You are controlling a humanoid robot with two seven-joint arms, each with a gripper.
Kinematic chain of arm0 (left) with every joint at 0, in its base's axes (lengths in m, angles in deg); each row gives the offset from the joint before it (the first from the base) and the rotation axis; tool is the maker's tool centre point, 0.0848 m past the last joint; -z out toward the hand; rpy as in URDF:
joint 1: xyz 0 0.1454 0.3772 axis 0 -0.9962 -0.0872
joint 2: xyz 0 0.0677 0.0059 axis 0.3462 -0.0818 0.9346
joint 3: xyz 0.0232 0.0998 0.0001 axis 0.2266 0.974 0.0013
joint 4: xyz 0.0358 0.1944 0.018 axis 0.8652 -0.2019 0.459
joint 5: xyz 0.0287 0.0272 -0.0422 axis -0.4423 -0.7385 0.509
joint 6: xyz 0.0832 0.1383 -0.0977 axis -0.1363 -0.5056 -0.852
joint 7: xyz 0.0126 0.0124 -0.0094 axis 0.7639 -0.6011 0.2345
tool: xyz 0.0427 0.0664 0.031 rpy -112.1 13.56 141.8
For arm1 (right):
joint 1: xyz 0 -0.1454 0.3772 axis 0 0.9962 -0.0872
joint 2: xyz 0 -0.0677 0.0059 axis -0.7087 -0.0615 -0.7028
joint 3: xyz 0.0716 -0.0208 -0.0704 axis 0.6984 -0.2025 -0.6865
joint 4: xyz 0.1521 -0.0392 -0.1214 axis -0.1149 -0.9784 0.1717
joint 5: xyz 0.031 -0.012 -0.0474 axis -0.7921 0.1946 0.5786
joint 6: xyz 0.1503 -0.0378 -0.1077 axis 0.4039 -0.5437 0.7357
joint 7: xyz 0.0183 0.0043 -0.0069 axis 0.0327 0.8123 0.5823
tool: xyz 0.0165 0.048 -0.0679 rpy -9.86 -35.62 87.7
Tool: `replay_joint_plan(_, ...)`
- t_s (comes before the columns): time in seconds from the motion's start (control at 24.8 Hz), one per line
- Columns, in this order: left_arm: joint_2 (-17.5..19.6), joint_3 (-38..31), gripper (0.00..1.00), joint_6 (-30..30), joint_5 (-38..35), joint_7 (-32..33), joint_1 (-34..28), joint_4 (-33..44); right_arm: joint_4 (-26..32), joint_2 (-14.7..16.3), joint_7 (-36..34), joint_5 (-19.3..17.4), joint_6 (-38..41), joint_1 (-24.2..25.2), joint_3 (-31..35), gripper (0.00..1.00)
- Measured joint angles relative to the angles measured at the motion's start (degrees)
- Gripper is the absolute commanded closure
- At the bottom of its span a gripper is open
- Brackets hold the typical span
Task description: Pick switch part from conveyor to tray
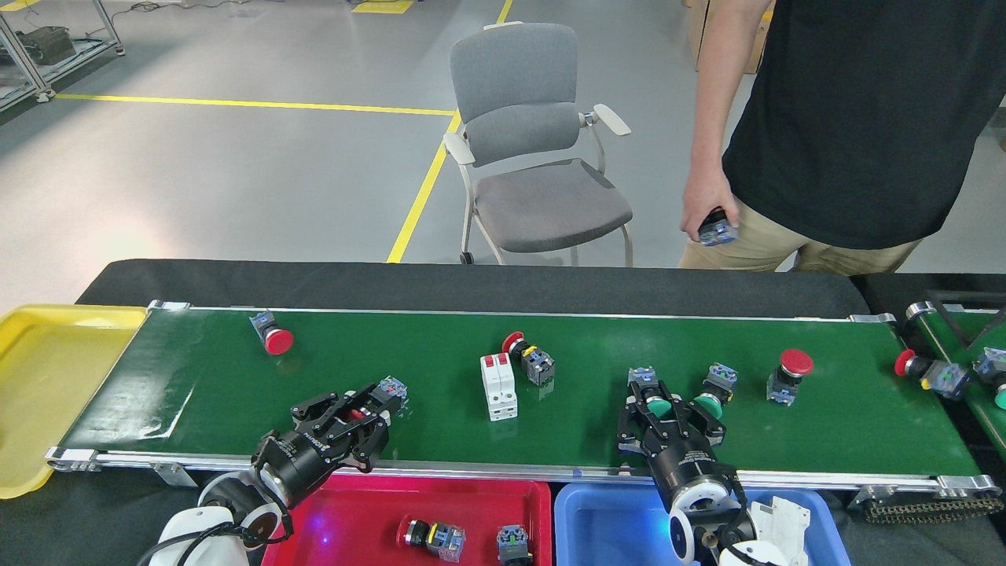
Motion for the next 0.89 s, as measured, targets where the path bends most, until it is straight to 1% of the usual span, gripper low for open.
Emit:
replay_joint_plan(0.12, 1.4, -0.6, 0.83, -2.0, 2.4, -0.1, -8.0, 9.3, 6.9, 0.0, 0.1, -0.1, 5.5, 5.9, -0.1, 0.80)
replay_joint_plan(0.2, 3.1, -2.2, 0.81, -2.5, 4.7, -0.1, -14.6, 15.9, 10.6, 0.0, 0.1, -0.2, 11.5, 9.8, -0.1, 0.80)
replay_joint_plan(0.24, 3.9, -3.2, 0.75, -2.6, 6.0, 0.0, -18.4, 19.1, 12.1, 0.0, 0.1, -0.1, 15.5, 11.8, -0.3, 0.80)
replay_joint_plan(0.28, 4.3, -3.9, 0.51, -2.6, 6.8, 0.3, -21.8, 21.7, 13.1, -0.1, 0.1, -0.1, 19.3, 13.5, -0.7, 0.80)
replay_joint_plan(0.32, 4.3, -4.6, 0.18, -2.7, 7.3, 0.4, -25.2, 24.3, 13.7, -0.6, 0.1, -0.1, 22.9, 15.0, -1.2, 0.78)
replay_joint_plan(0.36, 4.1, -5.3, 0.00, -2.8, 7.5, 0.6, -27.8, 26.3, 14.0, -1.3, 0.1, -0.1, 26.2, 16.0, -1.6, 0.75)
replay_joint_plan(0.4, 3.8, -6.3, 0.00, -2.8, 7.6, 0.6, -29.7, 27.6, 14.1, -1.8, 0.1, -0.1, 28.5, 16.6, -2.4, 0.68)
replay_joint_plan(0.44, 3.5, -7.0, 0.00, -2.8, 7.8, 0.6, -30.7, 28.2, 14.1, -1.9, 0.1, -0.1, 30.1, 16.7, -3.8, 0.47)
replay_joint_plan(0.52, 3.2, -7.6, 0.00, -2.8, 7.8, 0.7, -31.7, 28.5, 14.1, -2.1, 0.1, -0.1, 31.9, 16.7, -6.5, 0.00)
replay_joint_plan(0.64, 2.5, -9.8, 0.00, -2.8, 7.9, 0.7, -31.7, 28.5, 14.0, -2.1, 0.1, -0.3, 33.5, 16.6, -7.9, 0.00)
replay_joint_plan(0.72, 1.2, -13.9, 0.00, -2.8, 7.9, 0.8, -31.7, 28.5, 13.2, -2.3, 0.1, -0.4, 33.7, 16.0, -7.9, 0.00)
replay_joint_plan(0.77, -0.3, -16.4, 0.00, -2.8, 7.9, 0.9, -31.7, 28.6, 13.0, -2.3, 0.1, -0.5, 33.8, 15.5, -7.8, 0.00)
replay_joint_plan(0.85, -4.5, -21.3, 0.00, -3.1, 7.9, 0.9, -31.3, 28.7, 12.9, -2.4, 0.2, -0.8, 33.8, 14.8, -6.7, 0.00)
replay_joint_plan(0.89, -5.7, -23.1, 0.00, -1.5, 7.9, 0.8, -31.0, 28.7, 12.9, -2.5, 0.2, -1.4, 34.2, 14.7, -5.0, 0.00)
